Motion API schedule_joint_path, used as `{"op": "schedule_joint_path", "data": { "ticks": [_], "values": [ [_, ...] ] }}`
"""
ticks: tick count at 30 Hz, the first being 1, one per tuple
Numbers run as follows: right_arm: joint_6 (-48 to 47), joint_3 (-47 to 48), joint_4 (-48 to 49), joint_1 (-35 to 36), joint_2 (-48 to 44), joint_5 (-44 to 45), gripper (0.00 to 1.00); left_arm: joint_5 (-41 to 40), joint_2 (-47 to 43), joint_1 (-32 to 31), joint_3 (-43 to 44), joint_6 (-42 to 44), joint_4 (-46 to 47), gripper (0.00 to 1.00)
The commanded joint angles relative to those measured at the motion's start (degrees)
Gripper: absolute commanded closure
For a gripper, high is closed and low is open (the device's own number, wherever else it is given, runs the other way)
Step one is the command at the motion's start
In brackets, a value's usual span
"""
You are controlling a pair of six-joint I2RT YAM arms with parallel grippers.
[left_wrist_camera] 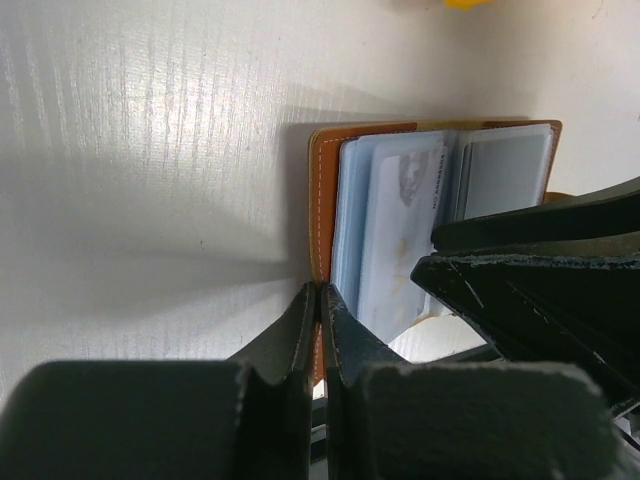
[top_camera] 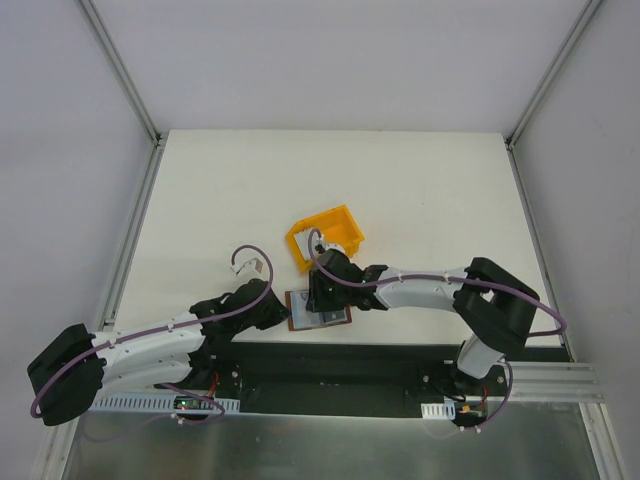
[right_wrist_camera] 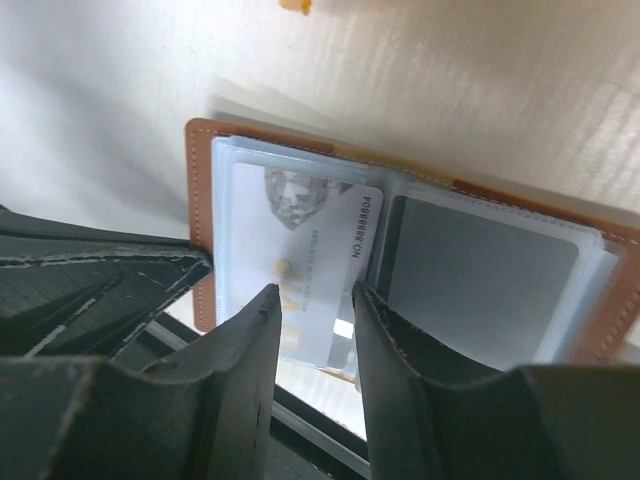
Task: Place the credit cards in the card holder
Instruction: Insert the credit card into the card holder.
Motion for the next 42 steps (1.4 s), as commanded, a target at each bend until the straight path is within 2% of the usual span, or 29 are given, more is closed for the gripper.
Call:
{"op": "schedule_joint_path", "data": {
  "ticks": [1,6,19,33,39,42],
  "values": [
    [-2.23,2.06,-5.59,0.49,-2.75,5.91,0.62,0.04,-0.83,-0.47,0.31,0.04,0.32,1.0],
    [-2.41,1.97,-7.97,0.58,-3.29,7.07,0.61,0.04,-0.83,-0.47,0.31,0.21,0.32,1.0],
    [-1.18,3.02,-2.35,1.02,0.93,-1.35,0.61,0.22,-0.57,-0.56,0.57,0.21,0.32,1.0],
    [-0.12,3.73,3.98,1.28,2.6,-6.65,0.63,0.48,-0.39,-0.47,1.36,0.83,0.32,1.0],
    [-2.57,2.41,1.0,1.02,-1.52,-1.03,0.63,0.92,-1.62,-0.47,1.72,1.44,0.32,1.0],
    [-4.51,2.67,-3.56,0.93,-4.6,3.28,0.61,1.18,-3.03,-0.56,1.8,1.8,0.23,1.0]
  ]
}}
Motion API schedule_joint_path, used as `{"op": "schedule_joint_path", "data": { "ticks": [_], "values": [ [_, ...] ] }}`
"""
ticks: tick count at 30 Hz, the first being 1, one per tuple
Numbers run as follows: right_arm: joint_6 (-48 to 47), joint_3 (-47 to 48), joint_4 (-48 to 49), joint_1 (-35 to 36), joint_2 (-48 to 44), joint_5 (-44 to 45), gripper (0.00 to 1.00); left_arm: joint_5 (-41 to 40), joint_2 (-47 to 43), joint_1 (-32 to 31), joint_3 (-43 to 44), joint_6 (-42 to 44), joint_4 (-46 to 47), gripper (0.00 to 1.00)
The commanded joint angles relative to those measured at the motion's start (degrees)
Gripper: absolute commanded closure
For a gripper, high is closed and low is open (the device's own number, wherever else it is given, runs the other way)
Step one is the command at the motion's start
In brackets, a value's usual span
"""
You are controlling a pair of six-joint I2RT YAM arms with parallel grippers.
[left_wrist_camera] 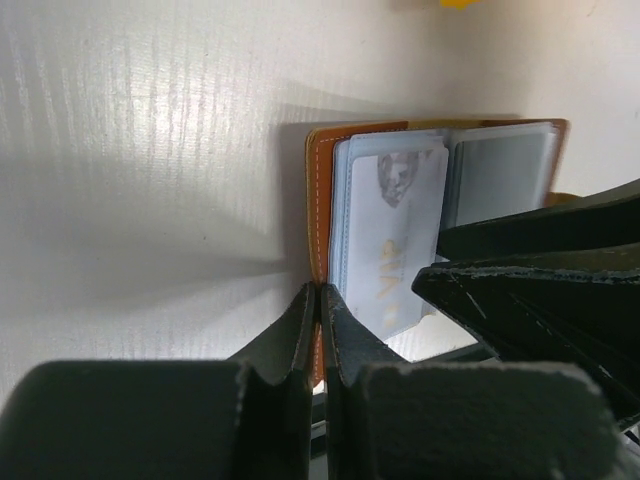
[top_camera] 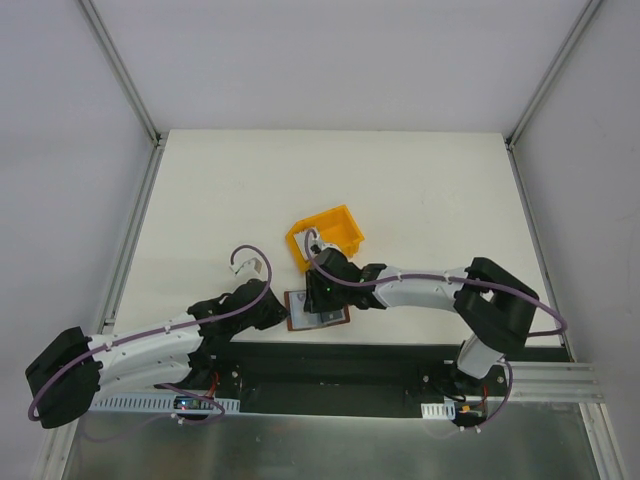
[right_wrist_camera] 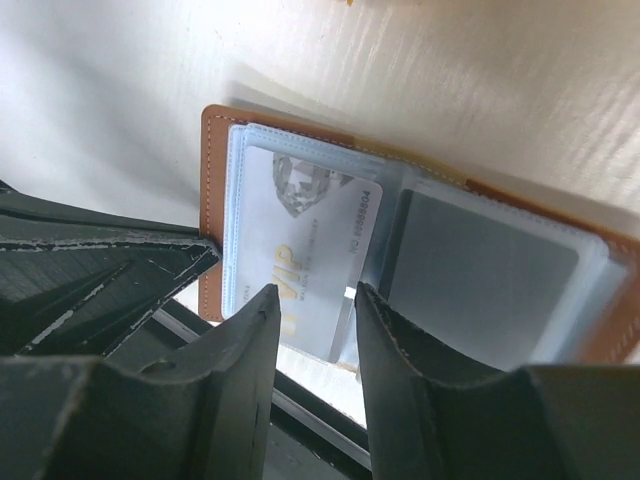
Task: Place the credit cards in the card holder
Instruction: Insert the credit card into the card holder, then turn over the card slot in the card holder.
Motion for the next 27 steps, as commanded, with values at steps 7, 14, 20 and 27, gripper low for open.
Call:
{"op": "schedule_joint_path", "data": {
  "ticks": [7,14,20,27],
  "values": [
    [-3.58,2.3,-5.09,1.22,-5.61,6.37,0.58,2.37,-3.76,-0.47,3.73,3.44,1.67,1.0],
    [-3.67,3.8,-6.15,1.57,-4.64,6.99,0.52,3.25,-4.2,-0.47,5.14,4.68,1.67,1.0],
    [-4.11,4.77,-6.07,2.27,-4.56,6.99,0.46,3.6,-4.29,-0.56,5.58,4.94,1.67,1.0],
    [-4.28,6.87,-7.47,3.07,-1.75,7.6,0.44,3.78,-4.38,-0.47,6.02,5.38,1.67,1.0]
  ]
}}
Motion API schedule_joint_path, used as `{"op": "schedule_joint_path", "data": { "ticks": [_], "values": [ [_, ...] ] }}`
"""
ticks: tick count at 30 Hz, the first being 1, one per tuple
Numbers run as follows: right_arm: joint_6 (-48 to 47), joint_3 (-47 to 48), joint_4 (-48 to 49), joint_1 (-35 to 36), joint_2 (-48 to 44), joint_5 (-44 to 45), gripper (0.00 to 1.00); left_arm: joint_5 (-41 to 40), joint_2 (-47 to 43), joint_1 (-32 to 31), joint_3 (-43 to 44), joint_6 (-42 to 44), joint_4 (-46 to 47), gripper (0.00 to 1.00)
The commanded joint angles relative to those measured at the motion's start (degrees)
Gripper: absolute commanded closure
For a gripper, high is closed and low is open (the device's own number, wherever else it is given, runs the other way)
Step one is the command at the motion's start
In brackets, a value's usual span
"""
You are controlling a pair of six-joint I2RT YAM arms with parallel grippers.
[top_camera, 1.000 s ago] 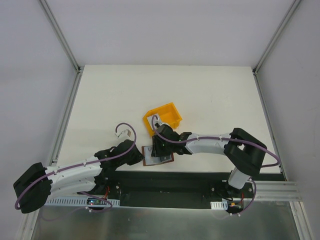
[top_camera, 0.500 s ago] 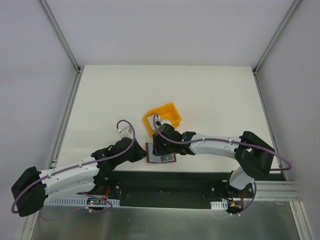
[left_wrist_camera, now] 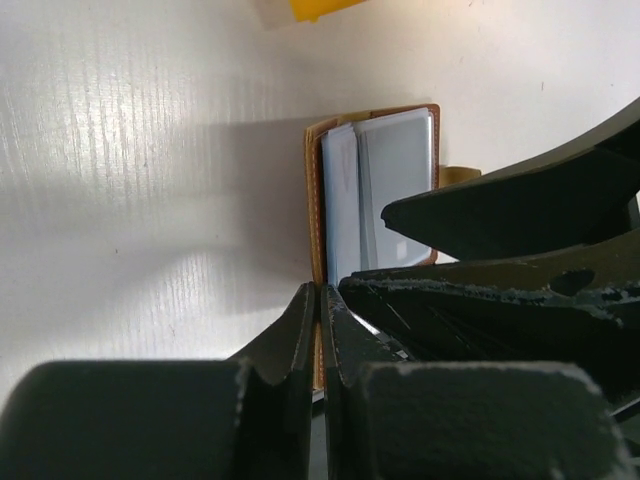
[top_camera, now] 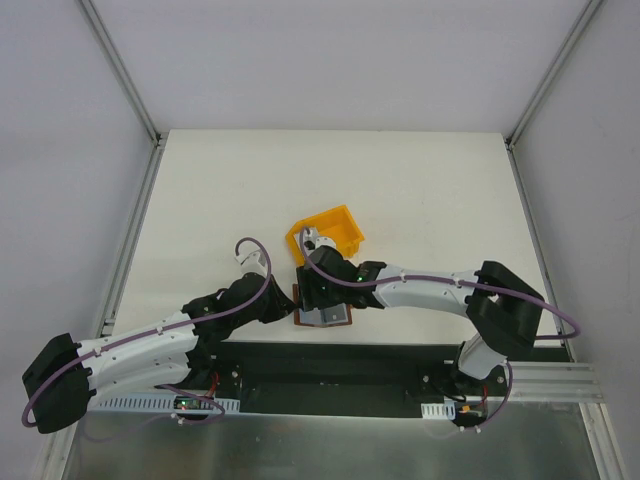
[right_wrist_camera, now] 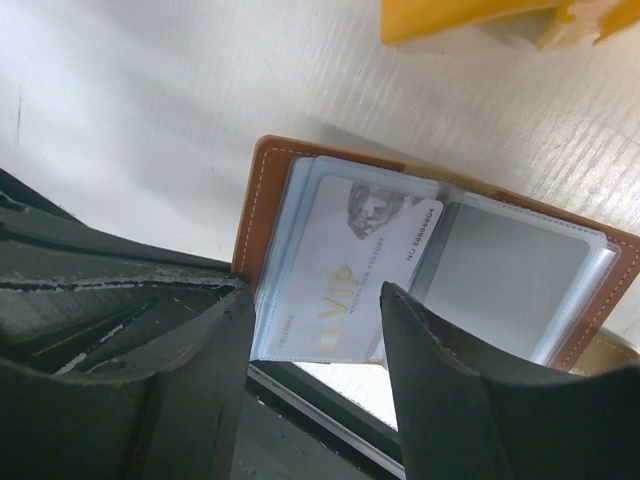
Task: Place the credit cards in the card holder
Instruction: Turn over the card slot in the card holder.
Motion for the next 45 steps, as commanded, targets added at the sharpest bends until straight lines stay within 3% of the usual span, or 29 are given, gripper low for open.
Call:
{"op": "schedule_joint_path", "data": {
  "ticks": [1,24,45],
  "values": [
    [-0.66,3.18,-2.2,0.81,1.99,1.81,0.44,0.61,-0.9,-0.56,2.35,1.03,1.39,1.0],
    [-1.36,1.96,-6.16,0.9,-2.05,7.44,0.56,-0.1,-2.04,-0.47,0.59,0.06,1.39,1.0],
    [-2.59,3.53,-15.47,0.9,-5.21,13.68,0.55,-0.01,-1.34,-0.47,0.15,-0.37,1.39,1.0]
  ]
}}
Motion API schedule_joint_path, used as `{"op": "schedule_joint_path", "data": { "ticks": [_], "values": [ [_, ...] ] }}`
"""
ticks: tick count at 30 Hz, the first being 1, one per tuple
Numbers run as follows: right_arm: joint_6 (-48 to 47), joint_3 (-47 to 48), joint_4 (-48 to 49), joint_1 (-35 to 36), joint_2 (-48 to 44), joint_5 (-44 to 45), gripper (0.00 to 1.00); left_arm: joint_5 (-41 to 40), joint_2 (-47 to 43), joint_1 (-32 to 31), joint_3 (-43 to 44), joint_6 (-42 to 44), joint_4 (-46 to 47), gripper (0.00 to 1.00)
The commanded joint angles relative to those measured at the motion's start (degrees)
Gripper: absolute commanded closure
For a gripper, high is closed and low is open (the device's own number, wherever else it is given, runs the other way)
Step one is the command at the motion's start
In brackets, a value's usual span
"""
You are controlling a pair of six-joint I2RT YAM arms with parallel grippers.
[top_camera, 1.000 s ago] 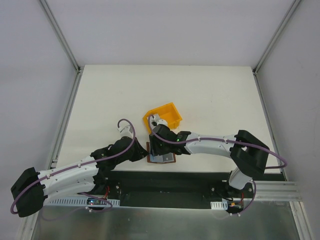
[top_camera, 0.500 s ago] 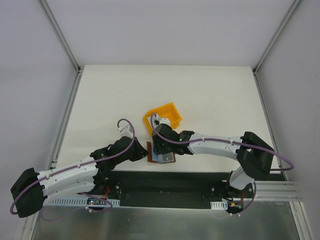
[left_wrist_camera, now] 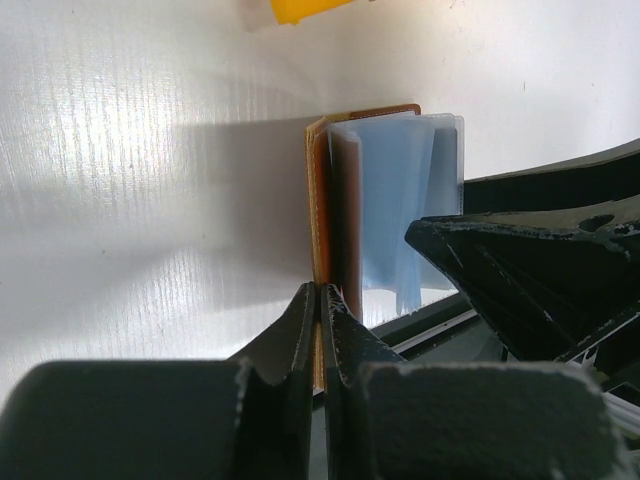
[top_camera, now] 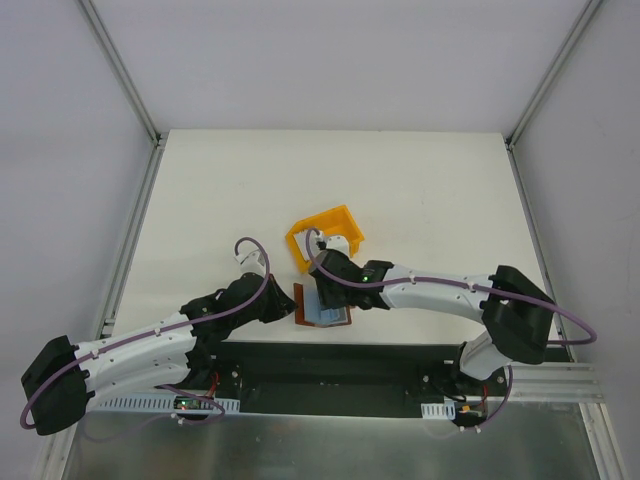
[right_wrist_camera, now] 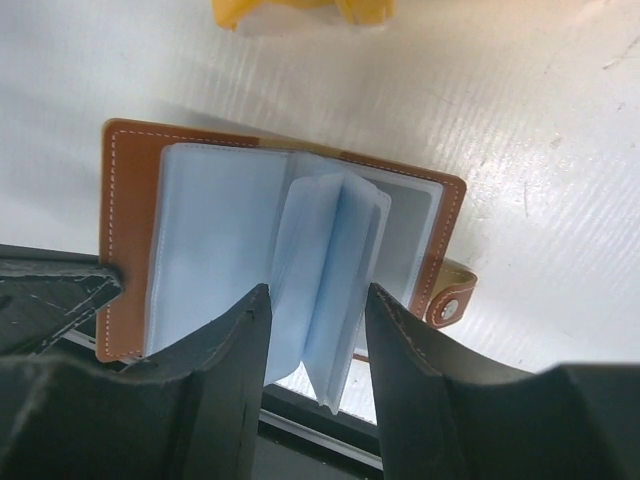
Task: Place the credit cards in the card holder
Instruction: Turn over the card slot in the card holder.
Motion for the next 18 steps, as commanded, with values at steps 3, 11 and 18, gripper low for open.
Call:
{"op": "schedule_joint_path", "data": {
  "ticks": [3,11,18],
  "values": [
    [-1.23,5.55,-8.65,0.57,-0.09,4.92,0.53,0.01,-0.03,-0.56,0.35,-0.18,1.54,1.0],
    [-1.5,7.06,-8.14,1.28,3.34,2.12,0.5,-0.07,-0.11,-0.56,0.26,-0.26,1.54,1.0],
    [0.34,4.26,-5.77,-0.03,3.52,-0.51,0.44,-0.77,-0.9,-0.56,-1.14,-1.23,1.54,1.0]
  ]
}}
